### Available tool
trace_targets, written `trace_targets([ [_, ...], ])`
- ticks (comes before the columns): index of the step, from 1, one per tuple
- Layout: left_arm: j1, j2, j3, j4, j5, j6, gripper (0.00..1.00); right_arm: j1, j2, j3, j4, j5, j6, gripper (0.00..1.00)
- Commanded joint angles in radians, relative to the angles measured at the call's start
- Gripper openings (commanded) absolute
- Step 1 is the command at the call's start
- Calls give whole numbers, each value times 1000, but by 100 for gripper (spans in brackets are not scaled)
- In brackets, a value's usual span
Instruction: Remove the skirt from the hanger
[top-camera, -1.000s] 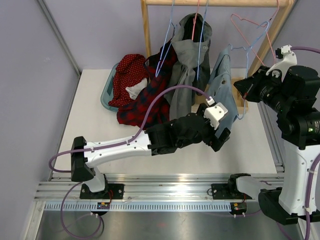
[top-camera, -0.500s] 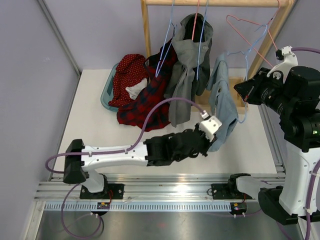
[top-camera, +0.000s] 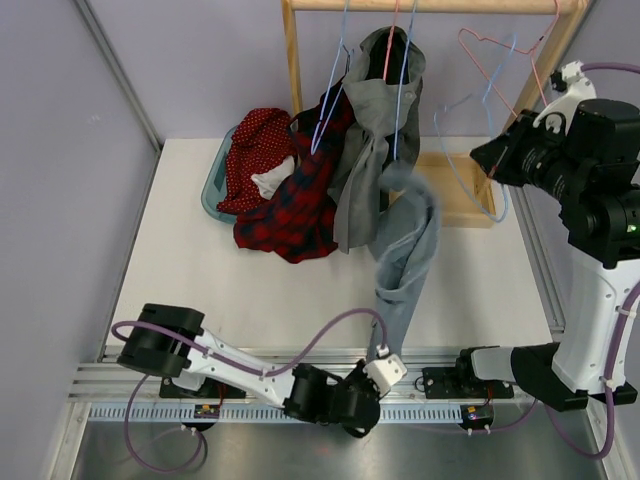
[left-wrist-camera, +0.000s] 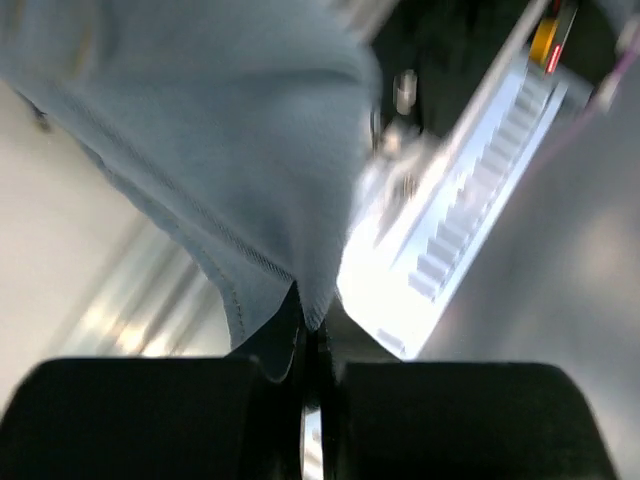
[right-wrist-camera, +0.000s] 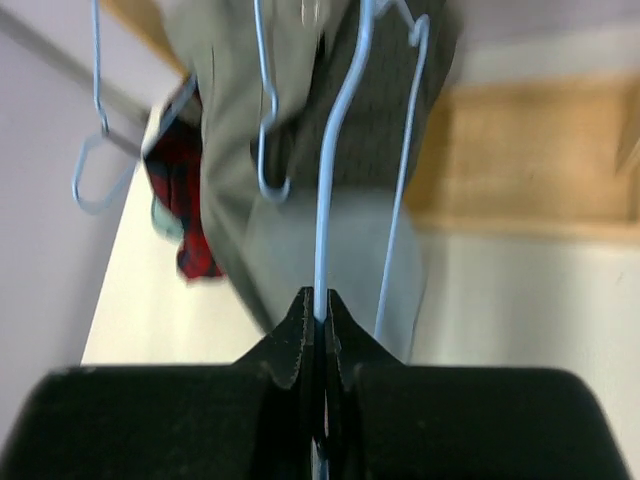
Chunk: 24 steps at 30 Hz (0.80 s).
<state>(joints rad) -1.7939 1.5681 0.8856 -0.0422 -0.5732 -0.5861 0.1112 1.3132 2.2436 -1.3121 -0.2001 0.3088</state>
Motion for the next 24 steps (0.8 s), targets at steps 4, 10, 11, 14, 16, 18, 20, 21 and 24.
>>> trace_targets([
  [4, -74, 64, 47, -209, -27, -132, 0, -5, 23, 59, 332, 84, -31, 0],
  [10, -110, 44, 72, -251, -43, -155, 0, -5, 80, 85, 336, 110, -65, 0],
  [11, -111, 37, 79, -261, -50, -156, 0, -5, 99, 93, 338, 117, -68, 0],
  [14, -127, 23, 119, -318, -82, -165, 0, -5, 162, 142, 335, 160, -91, 0],
  [16, -134, -2, 130, -363, -103, -182, 0, -7, 210, 212, 323, 192, -108, 0],
  [18, -137, -37, 104, -367, -116, -198, 0, -7, 300, 302, 315, 227, -122, 0],
  [20, -137, -60, 79, -361, -122, -208, 0, -7, 412, 381, 294, 245, -129, 0],
  [21, -137, -78, 63, -367, -125, -227, 0, -10, 447, 446, 294, 254, -131, 0],
  [24, -137, -109, 44, -395, -131, -263, 0, -18, 556, 511, 307, 252, -126, 0],
])
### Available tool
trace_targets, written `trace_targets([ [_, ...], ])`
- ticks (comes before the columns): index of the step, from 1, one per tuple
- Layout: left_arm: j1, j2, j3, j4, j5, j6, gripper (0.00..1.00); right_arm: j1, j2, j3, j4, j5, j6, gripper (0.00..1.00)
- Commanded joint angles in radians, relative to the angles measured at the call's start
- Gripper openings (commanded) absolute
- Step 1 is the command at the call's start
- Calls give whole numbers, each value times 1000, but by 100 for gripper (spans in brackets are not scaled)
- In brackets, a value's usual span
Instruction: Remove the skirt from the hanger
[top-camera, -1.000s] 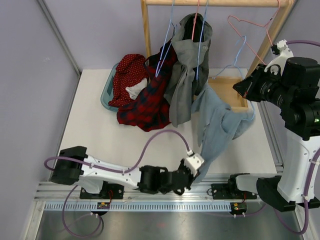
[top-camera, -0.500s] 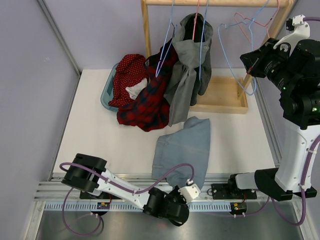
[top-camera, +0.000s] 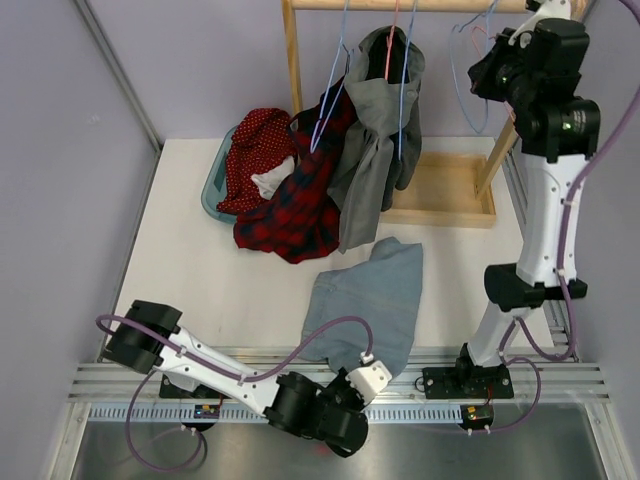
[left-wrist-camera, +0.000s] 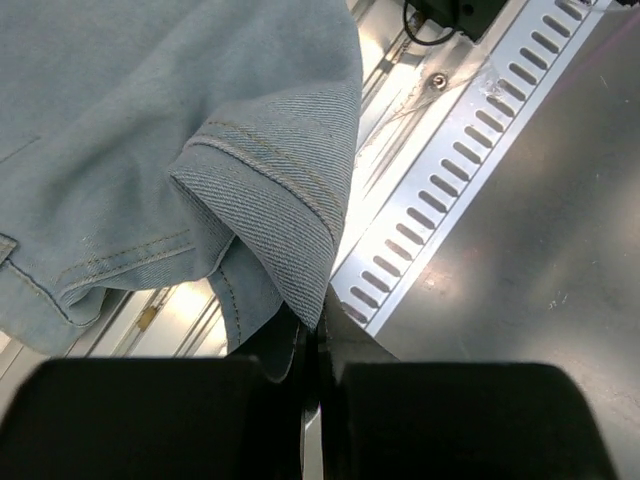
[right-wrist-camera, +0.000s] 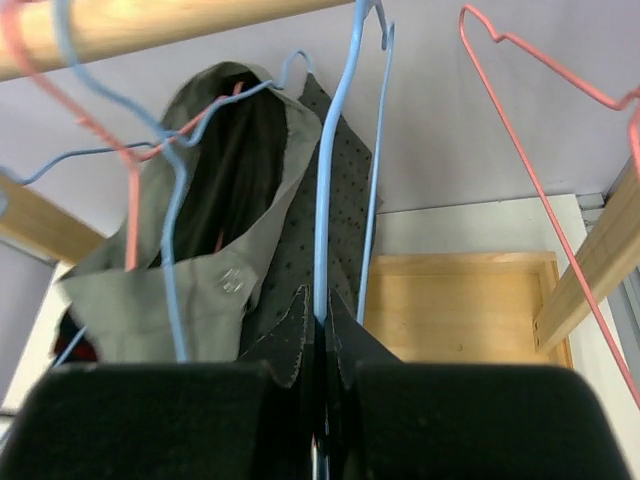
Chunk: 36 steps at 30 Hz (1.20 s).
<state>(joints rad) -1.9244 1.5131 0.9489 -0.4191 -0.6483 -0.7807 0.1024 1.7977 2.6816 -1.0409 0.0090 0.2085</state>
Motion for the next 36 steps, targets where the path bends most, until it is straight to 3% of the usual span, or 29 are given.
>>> trace_targets([
  [1, -10, -65, -18, -30, -65, -80, 0, -9, 95, 67, 56, 45, -27, 0],
  [4, -15, -111, 17, -144, -118, -140, 0, -7, 57, -55, 128, 52, -31, 0],
  [8, -16, -185, 143, -445, -243, -202, 0, -10, -75, -401, 275, 51, -24, 0],
  [13, 34, -255, 342, -737, -422, -160, 0, -10, -156, -548, 331, 65, -14, 0],
  [14, 91, -287, 384, -780, -435, -102, 0, -12, -162, -563, 325, 74, -3, 1],
  [15, 132, -310, 401, -788, -444, -62, 0, -12, -167, -565, 321, 78, 0, 10],
  [16, 178, -333, 416, -782, -448, -11, 0, -12, -167, -566, 306, 85, 8, 48],
  [17, 274, -385, 435, -732, -445, 126, 0, -12, -172, -568, 295, 98, 25, 65],
  [19, 362, -435, 491, -637, -426, 294, 0, -12, -201, -585, 289, 105, 45, 91],
  [20, 452, -461, 516, -524, -412, 464, 0, -12, -218, -629, 295, 100, 63, 98],
  [25, 752, -473, 726, -223, -259, 889, 0, -12, -380, -822, 373, 49, 89, 100],
  [26, 869, -449, 775, -171, -228, 970, 0, -12, -405, -882, 381, 46, 92, 100],
  [30, 1201, -236, 1091, -191, 29, 988, 0, -12, -514, -1009, 416, 45, 94, 99],
  [31, 1304, -124, 1260, -205, 62, 977, 0, -12, -547, -1044, 418, 40, 94, 100],
  [35, 1451, 156, 1641, -182, 212, 983, 0, -12, -623, -1130, 427, -4, 118, 99],
  [36, 1470, 189, 1645, -153, 308, 985, 0, -12, -650, -1150, 433, -4, 129, 100],
])
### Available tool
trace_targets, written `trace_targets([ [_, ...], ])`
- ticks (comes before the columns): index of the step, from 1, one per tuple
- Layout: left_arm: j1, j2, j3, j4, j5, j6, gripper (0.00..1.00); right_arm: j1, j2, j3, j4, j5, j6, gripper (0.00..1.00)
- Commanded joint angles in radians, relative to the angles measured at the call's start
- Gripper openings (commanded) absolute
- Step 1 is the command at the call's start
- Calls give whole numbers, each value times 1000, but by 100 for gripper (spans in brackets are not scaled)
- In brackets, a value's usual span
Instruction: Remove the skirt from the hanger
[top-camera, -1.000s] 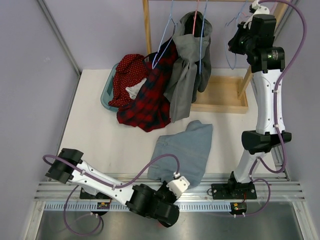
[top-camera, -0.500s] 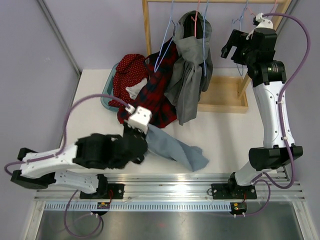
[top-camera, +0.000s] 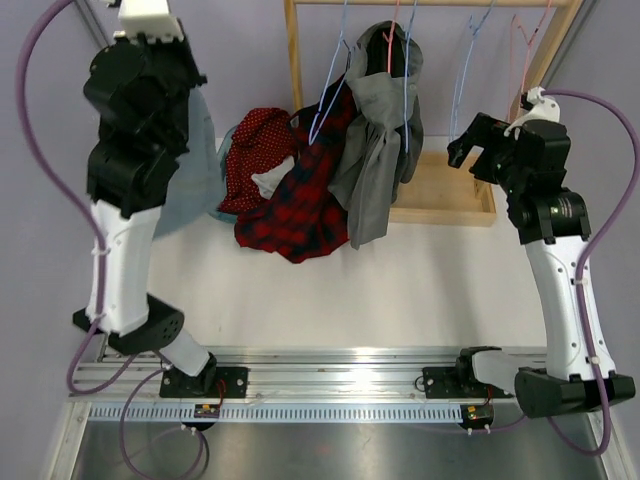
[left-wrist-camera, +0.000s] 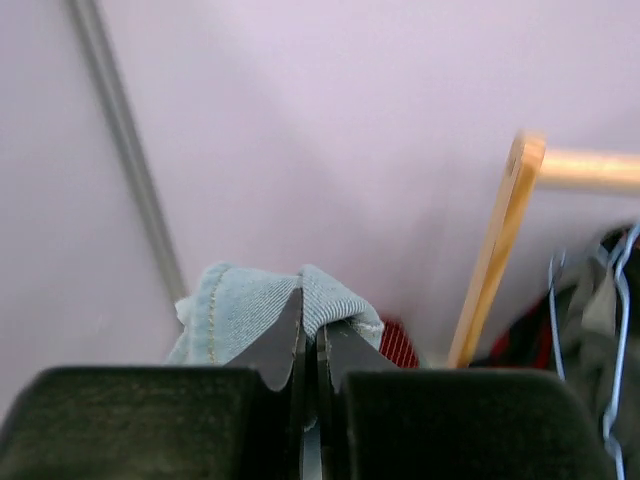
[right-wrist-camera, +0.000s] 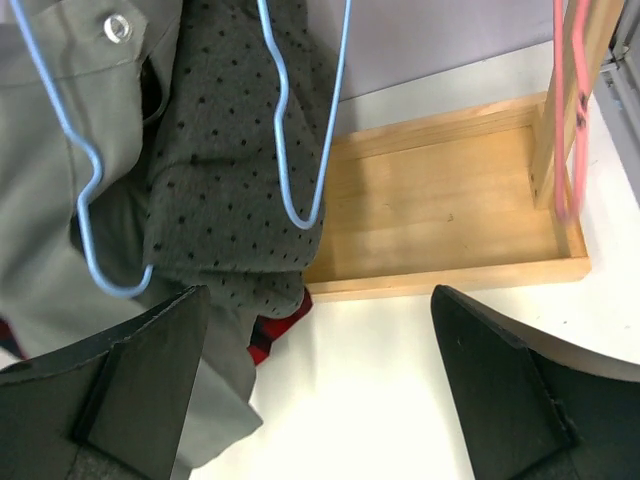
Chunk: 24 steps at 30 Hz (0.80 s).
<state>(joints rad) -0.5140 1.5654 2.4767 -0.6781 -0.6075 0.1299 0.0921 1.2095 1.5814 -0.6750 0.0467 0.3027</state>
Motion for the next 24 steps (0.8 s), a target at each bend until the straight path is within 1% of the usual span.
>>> trace_targets([
  [1, 75, 151, 94, 209, 291, 76, 0, -3, -77, -73, 74, -76, 42, 99],
  [3, 100, 176, -16, 335, 301, 103, 0, -2, -108, -145, 92, -119, 71, 100],
  [4, 109, 191, -27, 392, 305, 105, 0, -2, -137, -168, 97, -132, 78, 100],
  [5, 132, 244, -21, 402, 307, 84, 0, -2, -149, -211, 101, -155, 88, 99],
  [7, 160, 283, -47, 423, 290, 65, 0, -2, -183, -242, 106, -174, 88, 99],
  [9, 181, 286, -152, 457, 262, -10, 0, -2, -205, -264, 112, -191, 85, 99],
  [10, 195, 280, -267, 466, 302, -57, 3, -2, -229, -268, 120, -195, 84, 100],
  [11, 239, 271, -342, 475, 351, -166, 4, -2, -241, -268, 130, -197, 84, 99],
  [12, 258, 245, -402, 485, 430, -212, 6, -2, -264, -265, 149, -199, 84, 100],
  [13, 272, 234, -509, 500, 449, -255, 11, -2, -271, -258, 156, -203, 84, 99],
  [14, 284, 219, -554, 508, 463, -297, 23, -2, -277, -233, 163, -223, 84, 100],
  [15, 284, 205, -587, 511, 489, -305, 50, -2, -275, -215, 169, -235, 84, 99],
  [16, 284, 179, -619, 497, 503, -311, 86, -2, -269, -195, 169, -252, 84, 100],
  [17, 284, 171, -636, 471, 508, -329, 99, -2, -262, -151, 175, -289, 84, 99],
  [19, 282, 116, -650, 378, 474, -363, 99, -2, -222, -83, 199, -342, 91, 99],
  [21, 281, 46, -697, 332, 434, -381, 99, 0, -177, -23, 210, -364, 95, 99],
  [22, 279, 3, -729, 295, 392, -388, 99, 0, -125, 9, 210, -370, 95, 100],
  [23, 278, -96, -772, 279, 375, -397, 99, -2, -96, 76, 210, -386, 93, 100],
  [24, 276, -146, -848, 263, 355, -400, 99, -2, -29, 116, 198, -396, 93, 99],
])
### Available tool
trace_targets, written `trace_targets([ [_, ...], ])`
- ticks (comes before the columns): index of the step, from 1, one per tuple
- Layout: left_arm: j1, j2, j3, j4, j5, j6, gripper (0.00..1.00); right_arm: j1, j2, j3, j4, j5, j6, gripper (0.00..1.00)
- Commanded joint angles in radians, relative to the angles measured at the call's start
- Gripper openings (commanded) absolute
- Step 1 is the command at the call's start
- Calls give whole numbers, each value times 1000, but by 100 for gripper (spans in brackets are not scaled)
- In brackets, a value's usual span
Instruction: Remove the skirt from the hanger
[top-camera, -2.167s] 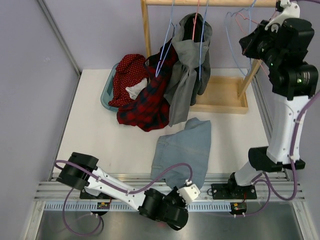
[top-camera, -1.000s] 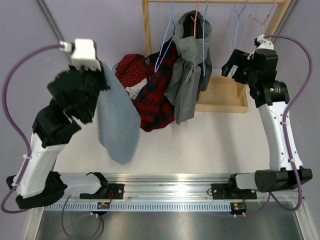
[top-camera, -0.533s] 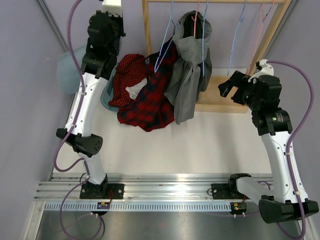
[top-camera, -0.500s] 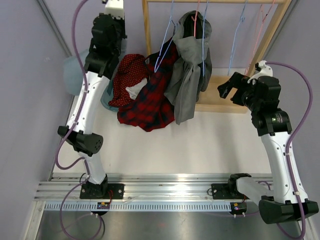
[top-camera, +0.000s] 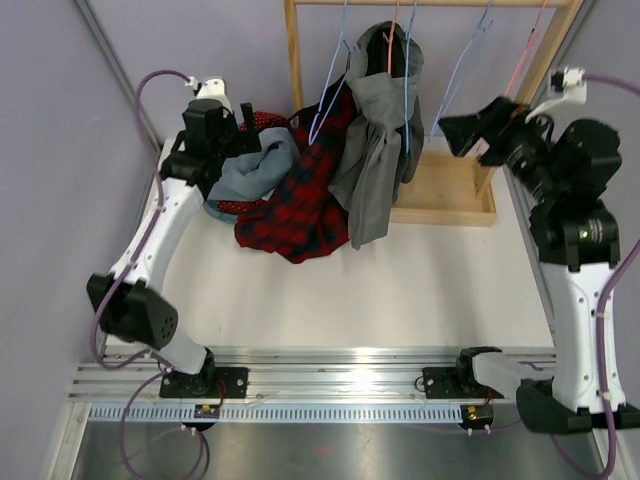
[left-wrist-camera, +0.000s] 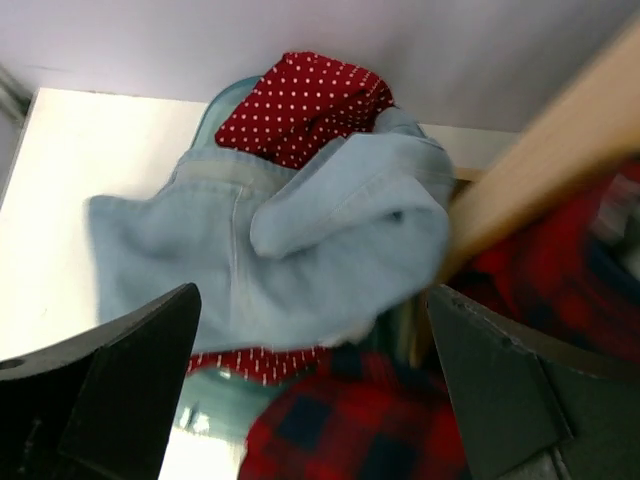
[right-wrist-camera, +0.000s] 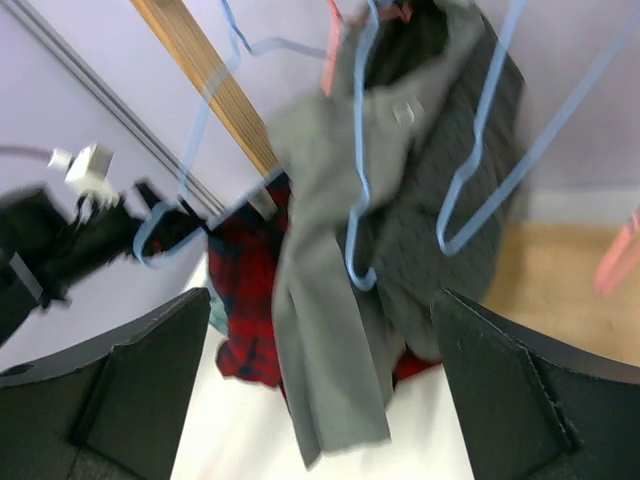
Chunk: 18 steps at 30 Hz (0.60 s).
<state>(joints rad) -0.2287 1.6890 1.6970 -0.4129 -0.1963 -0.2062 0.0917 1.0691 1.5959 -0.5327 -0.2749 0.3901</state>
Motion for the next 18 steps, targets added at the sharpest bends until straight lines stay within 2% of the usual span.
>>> trace_targets([
  [1, -11, -317, -117, -39, -57, -68, 99, -1, 150, 186, 51, -93, 4, 99],
  [2, -15, -421, -160, -59, -57, -68, 99, 0, 187, 229, 43, -130, 4, 100],
  [3, -17, -464, -245, -102, -39, -65, 99, 0, 263, 271, 30, -141, 10, 99],
  [5, -31, -590, -322, -160, -37, -55, 99, 0, 327, 376, 27, -150, 24, 99],
  [6, -34, -635, -403, -217, -40, -59, 99, 0, 383, 404, 31, -149, 26, 100],
  [9, -40, -765, -508, -329, -19, -75, 99, 0, 483, 493, 43, -135, 46, 97],
  [13, -47, -903, -673, -403, -18, -59, 99, 5, 615, 651, 27, -171, 72, 89],
  [16, -115, -994, -741, -408, -109, -82, 99, 22, 701, 751, -4, -169, 69, 84],
  [18, -118, -1011, -755, -420, -156, -99, 99, 26, 748, 789, -24, -161, 67, 80],
])
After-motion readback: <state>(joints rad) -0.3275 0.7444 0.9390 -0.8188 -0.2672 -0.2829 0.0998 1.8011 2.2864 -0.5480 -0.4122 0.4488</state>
